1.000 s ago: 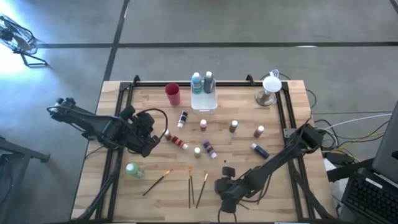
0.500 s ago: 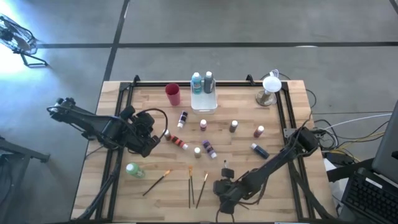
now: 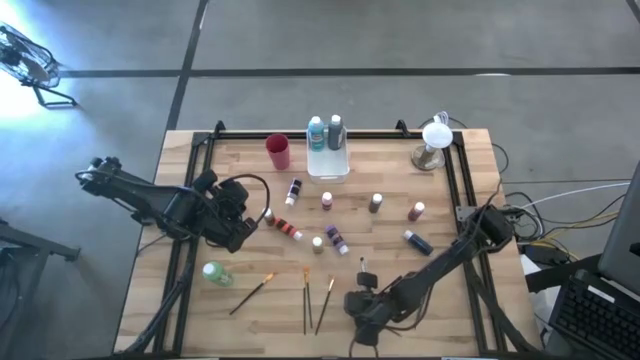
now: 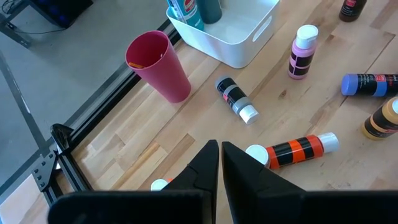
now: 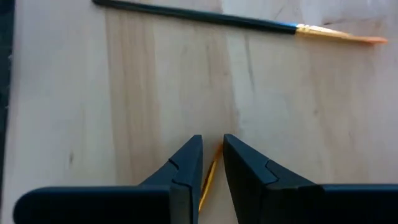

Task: Pick & Place Paint Supplies
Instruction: Put the gold paint brush into the pink cup

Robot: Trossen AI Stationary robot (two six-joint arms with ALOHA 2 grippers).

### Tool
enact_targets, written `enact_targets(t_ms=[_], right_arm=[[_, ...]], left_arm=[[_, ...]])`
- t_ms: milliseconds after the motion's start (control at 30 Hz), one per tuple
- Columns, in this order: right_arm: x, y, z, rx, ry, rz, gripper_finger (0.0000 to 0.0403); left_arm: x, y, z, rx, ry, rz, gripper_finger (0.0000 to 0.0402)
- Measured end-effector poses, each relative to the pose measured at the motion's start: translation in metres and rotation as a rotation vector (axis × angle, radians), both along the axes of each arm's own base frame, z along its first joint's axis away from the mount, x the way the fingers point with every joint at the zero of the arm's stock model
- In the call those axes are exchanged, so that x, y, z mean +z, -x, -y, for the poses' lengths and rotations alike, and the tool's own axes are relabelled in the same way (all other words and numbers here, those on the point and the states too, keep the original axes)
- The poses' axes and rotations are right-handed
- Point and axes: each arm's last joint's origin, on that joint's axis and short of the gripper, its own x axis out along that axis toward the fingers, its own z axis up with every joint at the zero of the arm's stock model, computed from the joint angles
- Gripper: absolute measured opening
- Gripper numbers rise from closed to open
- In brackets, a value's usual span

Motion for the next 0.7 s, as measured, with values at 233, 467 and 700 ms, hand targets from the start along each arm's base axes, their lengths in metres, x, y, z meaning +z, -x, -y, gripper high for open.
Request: enact_targets(t_ms=[233, 467, 700], right_arm=[[-0.0002, 0.0007, -0.0005, 0.006, -0.002, -0.006, 0.0058], [-0.0007, 0.0008, 0.0006, 0.004, 0.025, 0.002, 0.0023], [-0.0008, 0.0006, 0.0011, 0.0, 0.035, 0.008, 0.0009]], left_arm=[[0.0, 0.0, 0.0, 0.0, 0.0, 0.0, 0.0026], [-0.0001, 0.0, 0.0001, 0.0, 0.0, 0.0, 0.0026], [0.0, 0.0, 0.0001, 0.0, 0.0, 0.0, 0.0026]])
